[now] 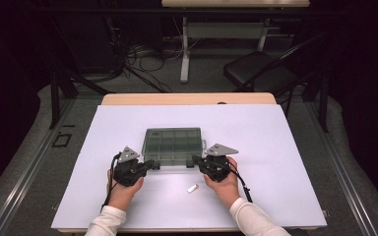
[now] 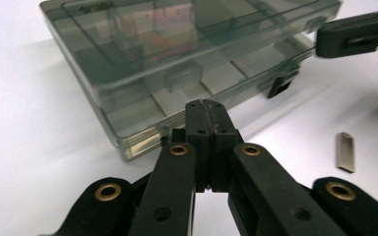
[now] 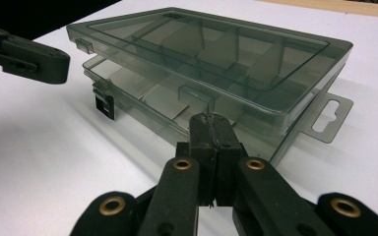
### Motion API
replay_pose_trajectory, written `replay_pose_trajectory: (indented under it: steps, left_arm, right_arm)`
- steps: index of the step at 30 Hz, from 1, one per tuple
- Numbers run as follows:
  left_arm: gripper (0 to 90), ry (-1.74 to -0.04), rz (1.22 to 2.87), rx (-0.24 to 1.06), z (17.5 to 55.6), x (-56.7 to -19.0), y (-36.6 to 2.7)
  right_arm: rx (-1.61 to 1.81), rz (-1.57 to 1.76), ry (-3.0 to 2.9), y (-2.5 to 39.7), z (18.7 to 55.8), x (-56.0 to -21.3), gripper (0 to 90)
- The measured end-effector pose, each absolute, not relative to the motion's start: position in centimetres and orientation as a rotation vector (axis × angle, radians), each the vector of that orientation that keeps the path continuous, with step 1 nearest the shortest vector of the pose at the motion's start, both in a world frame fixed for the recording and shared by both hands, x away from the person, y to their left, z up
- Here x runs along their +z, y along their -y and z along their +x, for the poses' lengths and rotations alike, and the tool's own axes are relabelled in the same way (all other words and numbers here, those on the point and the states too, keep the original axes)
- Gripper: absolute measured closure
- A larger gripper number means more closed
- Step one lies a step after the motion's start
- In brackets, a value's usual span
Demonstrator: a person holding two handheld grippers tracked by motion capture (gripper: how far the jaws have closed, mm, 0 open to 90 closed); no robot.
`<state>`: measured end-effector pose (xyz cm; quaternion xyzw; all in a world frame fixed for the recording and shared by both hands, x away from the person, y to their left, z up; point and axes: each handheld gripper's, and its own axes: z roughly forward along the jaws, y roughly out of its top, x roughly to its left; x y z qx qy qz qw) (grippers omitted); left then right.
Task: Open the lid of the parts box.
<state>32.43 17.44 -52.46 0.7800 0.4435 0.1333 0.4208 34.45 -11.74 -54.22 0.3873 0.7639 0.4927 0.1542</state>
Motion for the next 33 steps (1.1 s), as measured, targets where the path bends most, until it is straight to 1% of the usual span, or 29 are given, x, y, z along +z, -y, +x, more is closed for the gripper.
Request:
replay_pose_trajectory:
  steps: [9,16,22,28,33]
  left_arm:
    - [90.0,-1.217,1.929,0.408,33.3,-53.0,-17.8]
    - [90.0,-1.229,1.883,0.406,33.8,-52.6,-18.2]
    - [90.0,-1.211,1.876,0.403,34.5,-51.3,-18.2]
    - [90.0,-1.213,1.886,0.410,35.9,-49.8,-18.0]
    - [90.0,-1.208,1.877,0.432,37.6,-48.9,-17.5]
  right_arm:
    - [1.423,1.116,-2.187,11.8,34.5,-54.1,90.0]
    - [1.417,1.119,-2.189,12.0,34.5,-54.1,89.0]
    - [1.425,1.135,-2.184,12.6,34.3,-53.8,87.7]
    - [1.449,1.158,-2.175,13.5,34.4,-53.2,82.0]
    - [1.432,1.171,-2.168,14.0,34.9,-52.5,71.9]
